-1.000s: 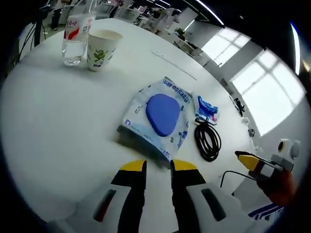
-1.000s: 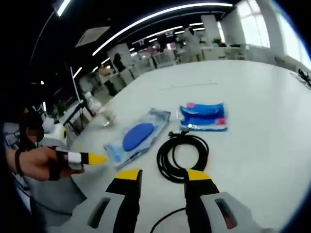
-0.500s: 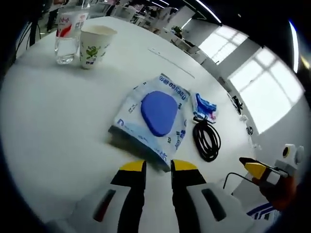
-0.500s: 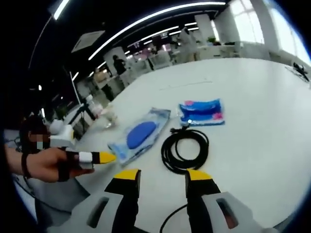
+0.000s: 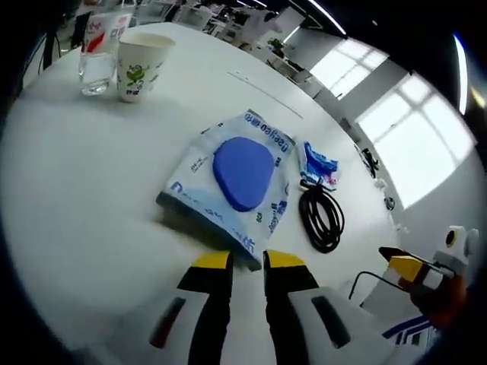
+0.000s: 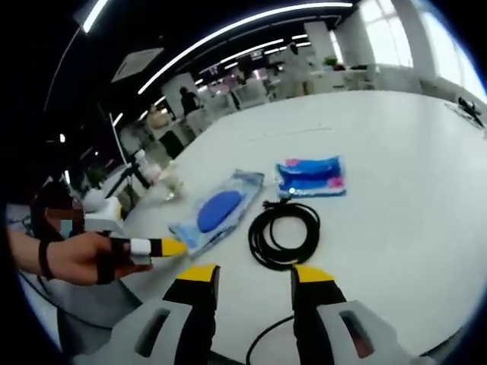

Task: Arrange the tabletop items into an orderly group along one side of the table until the central work area is clear of visible clutter.

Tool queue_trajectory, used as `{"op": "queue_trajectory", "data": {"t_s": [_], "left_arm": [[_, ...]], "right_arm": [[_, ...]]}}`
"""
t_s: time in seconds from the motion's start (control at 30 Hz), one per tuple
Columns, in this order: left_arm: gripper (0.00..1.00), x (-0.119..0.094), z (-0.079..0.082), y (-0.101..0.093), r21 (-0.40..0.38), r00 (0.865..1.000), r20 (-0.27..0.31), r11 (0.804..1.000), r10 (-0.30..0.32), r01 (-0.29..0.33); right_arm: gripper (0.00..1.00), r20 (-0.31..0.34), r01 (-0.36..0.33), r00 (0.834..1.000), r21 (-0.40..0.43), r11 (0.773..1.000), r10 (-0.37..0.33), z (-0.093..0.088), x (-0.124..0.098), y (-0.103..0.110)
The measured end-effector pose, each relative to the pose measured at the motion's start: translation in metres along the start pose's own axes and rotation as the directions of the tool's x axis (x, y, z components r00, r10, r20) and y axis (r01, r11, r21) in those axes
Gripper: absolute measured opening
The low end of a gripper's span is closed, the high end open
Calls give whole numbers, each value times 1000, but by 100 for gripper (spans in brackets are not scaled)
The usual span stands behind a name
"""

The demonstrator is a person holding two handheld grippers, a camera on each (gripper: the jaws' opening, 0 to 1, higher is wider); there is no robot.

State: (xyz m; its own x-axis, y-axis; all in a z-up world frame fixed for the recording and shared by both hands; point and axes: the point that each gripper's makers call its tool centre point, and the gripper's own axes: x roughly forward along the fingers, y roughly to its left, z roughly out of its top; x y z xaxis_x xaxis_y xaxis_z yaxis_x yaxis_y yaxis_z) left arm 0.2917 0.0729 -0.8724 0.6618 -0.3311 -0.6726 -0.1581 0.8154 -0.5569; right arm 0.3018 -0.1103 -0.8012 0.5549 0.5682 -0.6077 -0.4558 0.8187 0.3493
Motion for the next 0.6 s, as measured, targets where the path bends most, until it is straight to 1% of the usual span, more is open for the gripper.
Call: {"op": "queue_trajectory", "data": {"t_s": [0.2, 0.3, 0.5, 0.6], "left_arm": [[6, 1, 0, 2, -22, 1000, 5, 1000, 2, -2], [0, 0, 1, 3, -20, 1000, 6, 1000, 2, -2], [0, 0, 3, 6, -27, 1000, 10, 1000, 4, -4], [0, -2, 3, 7, -26, 1000, 10, 1000, 5, -5]], "right_arm": [[36, -6, 11, 1000, 17, 1000, -11, -4, -3, -3], [35, -9, 13, 1000, 20, 1000, -12, -6, -3, -3], [35, -14, 10, 1000, 17, 1000, -10, -6, 0, -3], [35, -17, 6, 1000, 18, 1000, -5, -7, 3, 2]]}}
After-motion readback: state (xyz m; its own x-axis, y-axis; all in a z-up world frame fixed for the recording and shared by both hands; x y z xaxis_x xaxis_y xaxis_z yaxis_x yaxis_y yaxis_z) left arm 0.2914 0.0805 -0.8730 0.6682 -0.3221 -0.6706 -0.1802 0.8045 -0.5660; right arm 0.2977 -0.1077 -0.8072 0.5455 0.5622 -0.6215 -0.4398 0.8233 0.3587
